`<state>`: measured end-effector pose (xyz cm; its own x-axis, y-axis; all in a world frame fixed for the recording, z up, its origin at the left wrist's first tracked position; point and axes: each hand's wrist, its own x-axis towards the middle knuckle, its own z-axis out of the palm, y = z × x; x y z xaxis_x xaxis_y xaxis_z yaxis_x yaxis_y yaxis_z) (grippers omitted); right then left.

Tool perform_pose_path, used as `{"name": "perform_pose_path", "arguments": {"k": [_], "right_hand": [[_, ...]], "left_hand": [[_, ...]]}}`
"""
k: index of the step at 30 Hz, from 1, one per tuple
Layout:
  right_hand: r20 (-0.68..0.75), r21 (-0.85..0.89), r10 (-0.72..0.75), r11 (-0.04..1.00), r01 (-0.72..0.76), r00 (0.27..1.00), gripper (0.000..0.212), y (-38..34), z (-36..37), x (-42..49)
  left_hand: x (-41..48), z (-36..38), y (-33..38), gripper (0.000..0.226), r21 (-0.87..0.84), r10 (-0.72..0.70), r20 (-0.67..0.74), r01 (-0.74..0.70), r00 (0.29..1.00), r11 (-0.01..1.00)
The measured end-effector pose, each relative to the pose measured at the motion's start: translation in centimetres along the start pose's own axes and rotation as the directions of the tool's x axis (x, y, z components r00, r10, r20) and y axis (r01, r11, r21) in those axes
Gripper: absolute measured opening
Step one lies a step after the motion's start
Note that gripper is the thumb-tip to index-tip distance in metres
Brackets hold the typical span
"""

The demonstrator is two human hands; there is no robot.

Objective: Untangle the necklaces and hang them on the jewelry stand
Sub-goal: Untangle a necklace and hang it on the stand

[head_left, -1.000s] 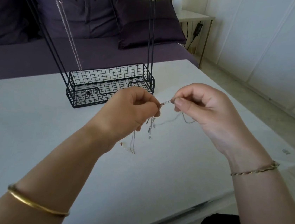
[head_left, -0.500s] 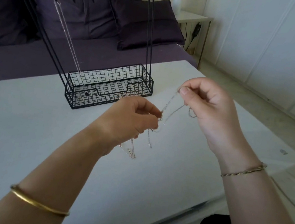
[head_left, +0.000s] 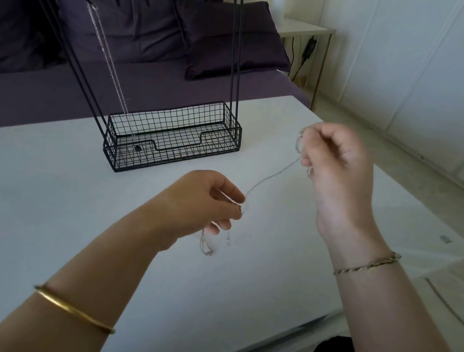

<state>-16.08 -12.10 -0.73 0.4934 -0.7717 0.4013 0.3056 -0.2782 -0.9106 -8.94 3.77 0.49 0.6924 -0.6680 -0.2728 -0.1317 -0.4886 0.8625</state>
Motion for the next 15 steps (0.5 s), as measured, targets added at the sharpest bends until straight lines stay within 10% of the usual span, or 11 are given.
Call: {"name": "perform_pose_path", "arguments": {"k": [8, 15], "right_hand": [[0.048, -0.569, 0.235, 0.805, -0.167, 0.971, 0.013, 3.8, -1.4, 0.5], [0.046, -0.923, 0.318, 0.376, -0.081, 0.947, 0.018, 5.5, -2.9, 0.4]], "left_hand": [[0.5, -0.8, -0.6, 0.026, -0.38, -0.147, -0.103, 0.098, 0.984, 0.92], [1.1, -1.1, -1.8, 0.04, -0.205, -0.147, -0.304, 0.086, 0.941, 0.975]]}}
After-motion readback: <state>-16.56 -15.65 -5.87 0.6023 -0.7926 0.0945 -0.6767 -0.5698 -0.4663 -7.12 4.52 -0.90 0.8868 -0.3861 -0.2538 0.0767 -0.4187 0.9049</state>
